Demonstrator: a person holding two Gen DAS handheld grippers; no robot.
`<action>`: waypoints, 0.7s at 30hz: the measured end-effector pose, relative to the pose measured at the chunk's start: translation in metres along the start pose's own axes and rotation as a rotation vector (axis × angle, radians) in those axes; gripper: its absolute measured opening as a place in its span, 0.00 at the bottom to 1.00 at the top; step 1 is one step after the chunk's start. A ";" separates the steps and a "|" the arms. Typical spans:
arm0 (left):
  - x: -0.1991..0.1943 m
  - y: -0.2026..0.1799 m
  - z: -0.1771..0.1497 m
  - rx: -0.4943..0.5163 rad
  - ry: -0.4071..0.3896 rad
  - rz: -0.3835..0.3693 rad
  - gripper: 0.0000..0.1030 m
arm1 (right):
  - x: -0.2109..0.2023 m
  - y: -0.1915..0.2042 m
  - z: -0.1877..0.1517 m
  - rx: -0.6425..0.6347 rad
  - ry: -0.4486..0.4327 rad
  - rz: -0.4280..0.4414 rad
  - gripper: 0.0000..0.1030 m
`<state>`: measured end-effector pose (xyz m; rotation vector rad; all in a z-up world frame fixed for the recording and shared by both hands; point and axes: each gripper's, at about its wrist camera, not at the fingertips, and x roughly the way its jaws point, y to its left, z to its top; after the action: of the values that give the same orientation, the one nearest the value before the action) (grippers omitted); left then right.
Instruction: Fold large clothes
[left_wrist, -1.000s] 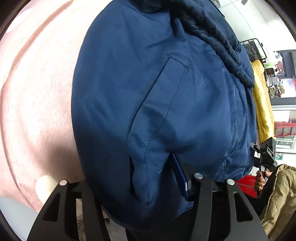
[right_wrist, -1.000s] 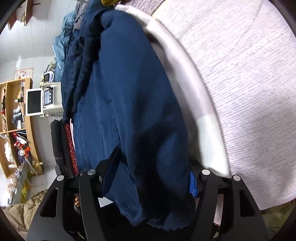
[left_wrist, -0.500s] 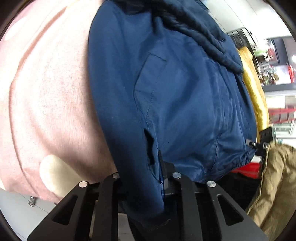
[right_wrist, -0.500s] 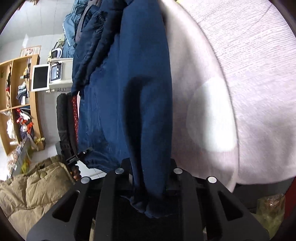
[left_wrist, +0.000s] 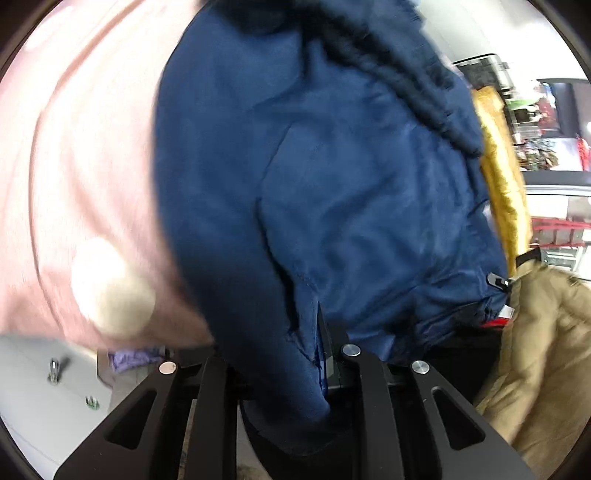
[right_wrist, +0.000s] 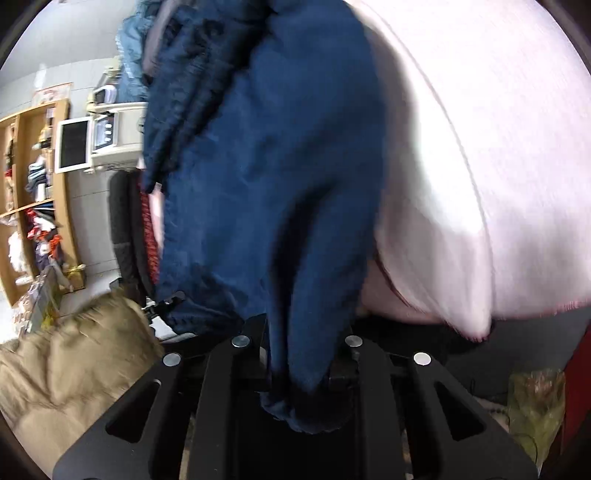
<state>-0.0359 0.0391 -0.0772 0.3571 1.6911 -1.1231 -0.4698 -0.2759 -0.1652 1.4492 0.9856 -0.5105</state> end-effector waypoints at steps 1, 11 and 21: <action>-0.007 -0.004 0.008 0.010 -0.022 -0.014 0.16 | -0.003 0.011 0.007 -0.029 -0.016 0.006 0.17; -0.054 -0.036 0.145 0.132 -0.237 0.065 0.16 | -0.014 0.087 0.144 -0.234 -0.172 -0.076 0.14; -0.066 -0.053 0.263 0.091 -0.353 0.141 0.17 | -0.034 0.106 0.261 -0.052 -0.334 0.001 0.14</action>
<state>0.1097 -0.1833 -0.0030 0.3095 1.2900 -1.0889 -0.3386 -0.5230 -0.1173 1.2669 0.7264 -0.6961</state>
